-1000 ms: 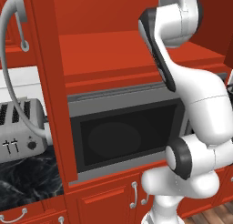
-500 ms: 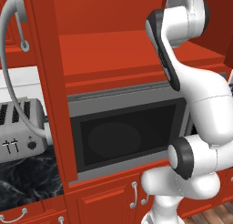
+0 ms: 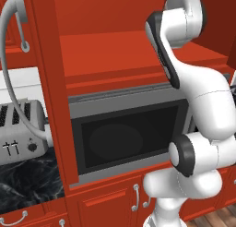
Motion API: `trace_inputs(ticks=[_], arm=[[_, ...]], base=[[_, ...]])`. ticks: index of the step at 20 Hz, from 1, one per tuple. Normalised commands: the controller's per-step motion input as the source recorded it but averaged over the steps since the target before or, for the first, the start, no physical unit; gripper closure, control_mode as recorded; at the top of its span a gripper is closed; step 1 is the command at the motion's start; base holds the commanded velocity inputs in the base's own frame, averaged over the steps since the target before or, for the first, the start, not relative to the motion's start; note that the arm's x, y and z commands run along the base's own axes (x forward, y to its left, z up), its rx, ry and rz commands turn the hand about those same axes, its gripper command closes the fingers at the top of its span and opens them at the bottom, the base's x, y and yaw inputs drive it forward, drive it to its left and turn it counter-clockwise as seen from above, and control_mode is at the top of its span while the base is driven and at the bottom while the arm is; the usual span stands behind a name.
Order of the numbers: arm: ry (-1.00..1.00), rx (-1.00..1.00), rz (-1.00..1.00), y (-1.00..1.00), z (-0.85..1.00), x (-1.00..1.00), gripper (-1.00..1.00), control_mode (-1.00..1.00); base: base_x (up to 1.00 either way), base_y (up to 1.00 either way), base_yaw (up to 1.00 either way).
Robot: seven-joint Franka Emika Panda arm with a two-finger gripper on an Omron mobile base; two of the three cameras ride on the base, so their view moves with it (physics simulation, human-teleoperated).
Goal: Move the bowls from the cabinet to the plates on the dining table.
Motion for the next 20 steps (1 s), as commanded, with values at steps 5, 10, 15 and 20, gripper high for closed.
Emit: trace_inputs(ticks=[5, 10, 15, 20], arm=[[0.0, 0.0, 0.0, -0.11, 0.0, 0.24, -1.0, -1.0], [0.0, 0.0, 0.0, -0.11, -0.01, 0.2, -1.0, -1.0], [0.0, 0.0, 0.0, -0.09, -0.18, 0.16, -1.0, -1.0], [0.0, 0.0, 0.0, -0.01, -0.06, 0.06, -1.0, -1.0]], base=[[0.0, 0.0, 0.0], [0.0, 0.0, 0.0], [0.0, 0.0, 0.0], [0.0, 0.0, 0.0]])
